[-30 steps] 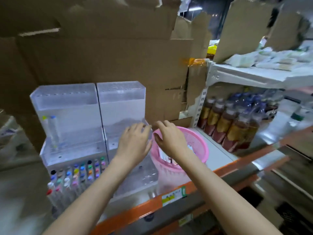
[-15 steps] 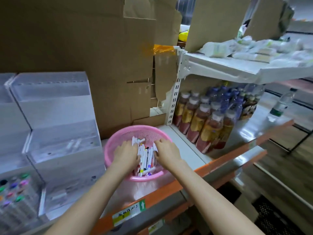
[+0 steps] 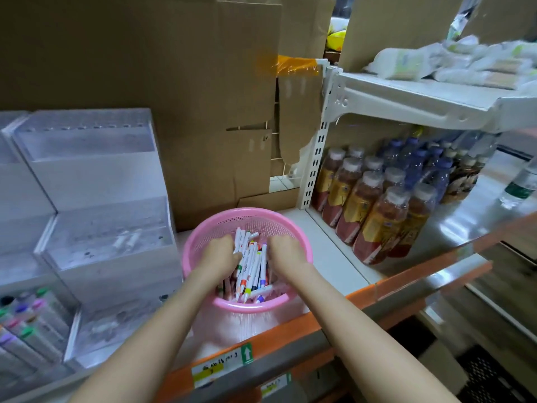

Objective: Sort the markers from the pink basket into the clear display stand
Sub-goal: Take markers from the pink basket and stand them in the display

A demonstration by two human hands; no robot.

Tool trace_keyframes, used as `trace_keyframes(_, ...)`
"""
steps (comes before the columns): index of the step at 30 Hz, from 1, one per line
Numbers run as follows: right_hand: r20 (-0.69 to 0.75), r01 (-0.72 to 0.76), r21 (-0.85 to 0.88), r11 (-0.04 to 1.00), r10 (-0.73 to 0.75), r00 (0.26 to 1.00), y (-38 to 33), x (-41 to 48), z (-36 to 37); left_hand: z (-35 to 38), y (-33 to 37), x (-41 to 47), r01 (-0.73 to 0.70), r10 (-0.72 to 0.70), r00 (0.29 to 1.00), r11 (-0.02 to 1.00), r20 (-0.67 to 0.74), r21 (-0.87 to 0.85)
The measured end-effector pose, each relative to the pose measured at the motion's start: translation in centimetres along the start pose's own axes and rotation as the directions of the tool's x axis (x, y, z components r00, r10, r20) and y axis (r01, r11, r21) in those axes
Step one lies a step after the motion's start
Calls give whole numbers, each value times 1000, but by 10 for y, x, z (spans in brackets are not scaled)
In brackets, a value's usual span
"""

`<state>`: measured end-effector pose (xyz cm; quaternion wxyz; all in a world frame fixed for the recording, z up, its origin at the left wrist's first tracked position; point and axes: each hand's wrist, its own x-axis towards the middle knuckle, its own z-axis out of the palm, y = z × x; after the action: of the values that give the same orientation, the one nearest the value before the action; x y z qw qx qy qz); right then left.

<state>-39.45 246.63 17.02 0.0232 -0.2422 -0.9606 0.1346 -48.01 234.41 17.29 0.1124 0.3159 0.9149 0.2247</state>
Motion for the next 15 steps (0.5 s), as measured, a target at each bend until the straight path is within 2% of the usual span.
trace_keyframes(7,42,-102,124,987,97,994,-7,2,1,5,-4,6,118,-118,993,983,7,-141)
trace_keyframes(15,25,-65,178,982,62,998,-13,3,3,4,-4,9,71,-68,997,993,29,-95)
